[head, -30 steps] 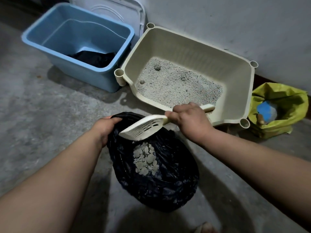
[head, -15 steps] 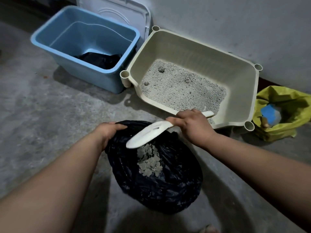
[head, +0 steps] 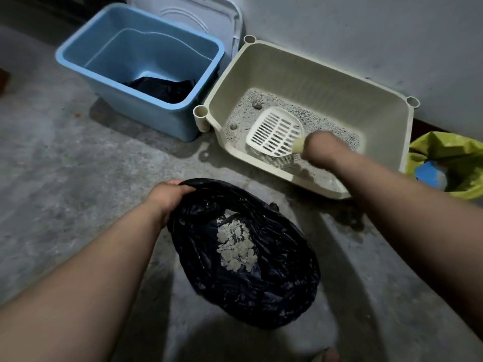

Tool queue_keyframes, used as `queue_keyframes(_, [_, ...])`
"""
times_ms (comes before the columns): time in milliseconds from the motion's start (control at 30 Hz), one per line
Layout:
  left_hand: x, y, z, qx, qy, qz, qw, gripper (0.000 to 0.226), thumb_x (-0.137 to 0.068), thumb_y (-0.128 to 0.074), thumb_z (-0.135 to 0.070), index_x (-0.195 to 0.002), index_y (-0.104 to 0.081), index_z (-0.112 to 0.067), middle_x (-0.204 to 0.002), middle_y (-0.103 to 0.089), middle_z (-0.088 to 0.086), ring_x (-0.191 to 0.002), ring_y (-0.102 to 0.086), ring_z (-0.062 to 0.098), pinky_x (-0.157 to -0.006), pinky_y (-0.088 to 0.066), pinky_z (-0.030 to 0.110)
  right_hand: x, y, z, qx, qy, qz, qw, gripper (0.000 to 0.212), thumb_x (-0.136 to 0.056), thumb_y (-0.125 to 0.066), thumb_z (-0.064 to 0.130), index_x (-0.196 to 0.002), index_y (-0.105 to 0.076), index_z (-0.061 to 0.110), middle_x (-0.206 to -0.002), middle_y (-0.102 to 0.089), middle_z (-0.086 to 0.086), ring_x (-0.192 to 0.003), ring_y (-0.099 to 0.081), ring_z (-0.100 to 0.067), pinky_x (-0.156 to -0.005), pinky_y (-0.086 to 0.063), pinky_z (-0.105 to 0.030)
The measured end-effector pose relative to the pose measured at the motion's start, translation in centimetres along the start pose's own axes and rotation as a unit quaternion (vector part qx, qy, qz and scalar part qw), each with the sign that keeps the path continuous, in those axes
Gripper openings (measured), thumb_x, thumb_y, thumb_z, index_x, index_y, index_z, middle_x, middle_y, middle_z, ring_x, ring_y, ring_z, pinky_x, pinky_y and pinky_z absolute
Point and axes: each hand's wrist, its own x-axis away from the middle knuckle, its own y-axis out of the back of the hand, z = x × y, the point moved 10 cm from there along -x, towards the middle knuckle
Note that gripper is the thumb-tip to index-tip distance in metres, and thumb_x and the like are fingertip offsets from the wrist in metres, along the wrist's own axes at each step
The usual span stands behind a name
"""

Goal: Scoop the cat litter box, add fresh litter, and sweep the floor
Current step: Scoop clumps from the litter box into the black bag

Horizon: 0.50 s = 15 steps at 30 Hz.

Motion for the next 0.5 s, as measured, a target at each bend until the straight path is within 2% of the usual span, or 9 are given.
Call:
queue_keyframes(67, [-0.1, 0.1, -0.4, -0.002, -0.012, 0.000, 1.000, 0.014, -0.088, -0.054, 0.002, -0.086, -0.063, -0.008, -0.046, -0.065, -0.003, -0.040, -0.061, 0.007, -0.042, -0.049, 0.014, -1.1, 0.2, -0.2, 0.040, -0.020, 0.054, 0.998, 0.019, -0.088, -0.057, 0.008, -0.070, -0.052, 0.010, -0.065, -0.052, -0.003, -0.053, -0.046, -0.016, -0.051, -0.037, -0.025])
queue_keyframes(167, [-0.2, 0.1, -0.6, 0.009, -0.013, 0.006, 1.000, 0.018, -0.088, -0.052, 0.003, -0.081, -0.063, -0.009, -0.047, -0.065, -0.002, -0.040, -0.061, 0.008, -0.042, -0.050, 0.015, -2.1, 0.3, 0.3, 0.074, -0.027, 0.113, 0.991, 0.021, -0.085, -0.061, 0.004, -0.067, -0.051, 0.005, -0.061, -0.052, -0.008, -0.049, -0.044, -0.019, -0.046, -0.035, -0.024])
queue_keyframes(267, [-0.4, 0.0, -0.6, 0.013, -0.010, 0.010, 1.000, 0.017, -0.088, -0.054, 0.002, -0.080, -0.064, -0.009, -0.048, -0.066, -0.001, -0.041, -0.062, 0.009, -0.043, -0.050, 0.015, -3.2, 0.1, 2.0, 0.127, 0.003, 0.108, 0.986, 0.012, -0.085, -0.061, 0.005, -0.076, -0.054, 0.003, -0.062, -0.051, -0.008, -0.051, -0.046, -0.019, -0.048, -0.036, -0.026])
queue_keyframes(333, [-0.8, -0.2, -0.5, 0.011, -0.005, 0.011, 1.000, 0.016, -0.087, -0.055, 0.001, -0.078, -0.063, -0.009, -0.048, -0.065, -0.001, -0.041, -0.062, 0.009, -0.042, -0.050, 0.015, -4.1, -0.7, 3.8, 0.151, 0.027, 0.097, 0.983, 0.007, -0.086, -0.062, 0.008, -0.084, -0.056, 0.006, -0.063, -0.049, -0.005, -0.059, -0.049, -0.021, -0.054, -0.040, -0.028])
queue_keyframes(400, [-1.0, -0.4, -0.5, 0.005, -0.004, 0.013, 1.000, 0.017, -0.087, -0.056, 0.001, -0.074, -0.062, -0.009, -0.046, -0.064, -0.001, -0.039, -0.060, 0.009, -0.041, -0.048, 0.014, -4.9, -1.9, 5.2, 0.162, 0.043, 0.083, 0.982, 0.005, -0.085, -0.061, 0.010, -0.085, -0.057, 0.008, -0.065, -0.047, -0.004, -0.066, -0.050, -0.023, -0.064, -0.041, -0.032])
queue_keyframes(500, [-1.4, -0.6, -0.5, -0.002, -0.002, 0.018, 1.000, 0.020, -0.087, -0.056, 0.000, -0.070, -0.059, -0.010, -0.045, -0.063, -0.001, -0.037, -0.059, 0.008, -0.040, -0.047, 0.014, -6.2, -3.5, 6.1, 0.157, 0.046, 0.039, 0.986, 0.004, -0.087, -0.053, 0.008, -0.086, -0.057, 0.011, -0.071, -0.050, -0.005, -0.070, -0.052, -0.024, -0.067, -0.041, -0.032])
